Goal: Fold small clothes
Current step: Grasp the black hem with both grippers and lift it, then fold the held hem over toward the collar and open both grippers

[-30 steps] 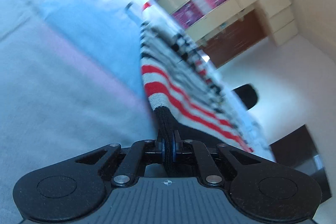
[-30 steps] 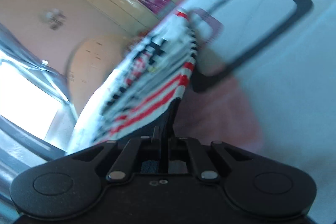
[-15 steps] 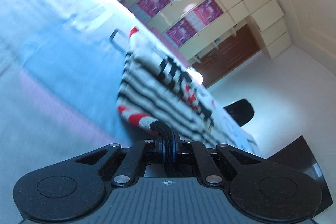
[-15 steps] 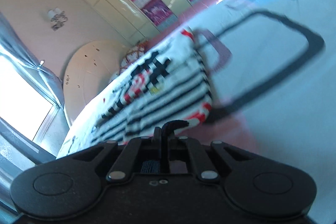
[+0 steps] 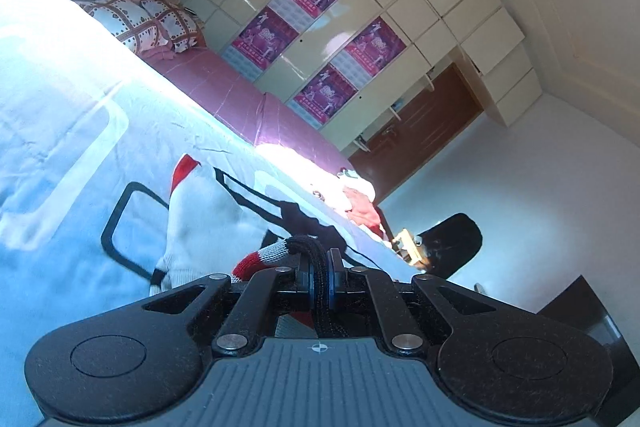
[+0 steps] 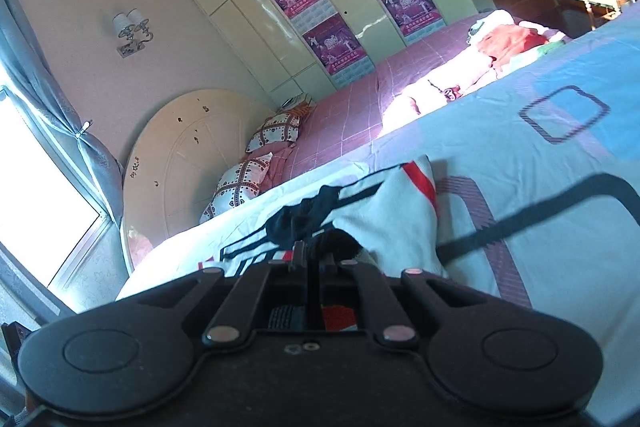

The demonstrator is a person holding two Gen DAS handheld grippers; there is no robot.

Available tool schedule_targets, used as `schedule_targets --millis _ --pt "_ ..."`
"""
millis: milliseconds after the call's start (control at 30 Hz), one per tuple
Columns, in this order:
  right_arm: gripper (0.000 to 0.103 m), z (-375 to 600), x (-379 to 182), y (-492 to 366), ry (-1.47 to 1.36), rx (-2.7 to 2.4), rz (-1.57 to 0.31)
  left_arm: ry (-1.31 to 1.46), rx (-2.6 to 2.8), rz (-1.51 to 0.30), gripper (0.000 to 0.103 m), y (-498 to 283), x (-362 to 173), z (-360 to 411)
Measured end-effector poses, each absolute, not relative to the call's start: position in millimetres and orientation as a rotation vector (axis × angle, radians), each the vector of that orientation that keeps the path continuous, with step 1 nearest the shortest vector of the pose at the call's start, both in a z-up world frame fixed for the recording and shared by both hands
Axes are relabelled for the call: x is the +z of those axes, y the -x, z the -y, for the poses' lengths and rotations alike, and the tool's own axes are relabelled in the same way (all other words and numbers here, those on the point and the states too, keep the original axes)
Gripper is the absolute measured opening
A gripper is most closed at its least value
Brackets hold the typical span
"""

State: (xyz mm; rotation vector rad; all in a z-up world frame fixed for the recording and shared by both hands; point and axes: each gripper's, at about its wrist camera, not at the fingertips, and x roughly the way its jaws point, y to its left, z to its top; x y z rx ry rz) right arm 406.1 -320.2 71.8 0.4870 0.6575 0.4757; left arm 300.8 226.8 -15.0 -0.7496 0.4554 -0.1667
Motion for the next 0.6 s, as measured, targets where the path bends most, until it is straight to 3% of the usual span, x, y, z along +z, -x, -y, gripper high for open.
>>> schedule_targets --millis 433,567,600 --pt "0.006 299 -7 -566 -0.533 0.492 -0.828 0.724 -0.082 -0.645 0.006 -449 -66 -242" --pt "0.015 303 -41 -593 -0.659 0.482 -0.885 0.772 -0.064 -0.686 0.006 -470 -85 -244" --pt "0.015 306 -46 -597 -0.698 0.478 -0.883 0.782 -0.066 -0.687 0.012 -475 -89 -245"
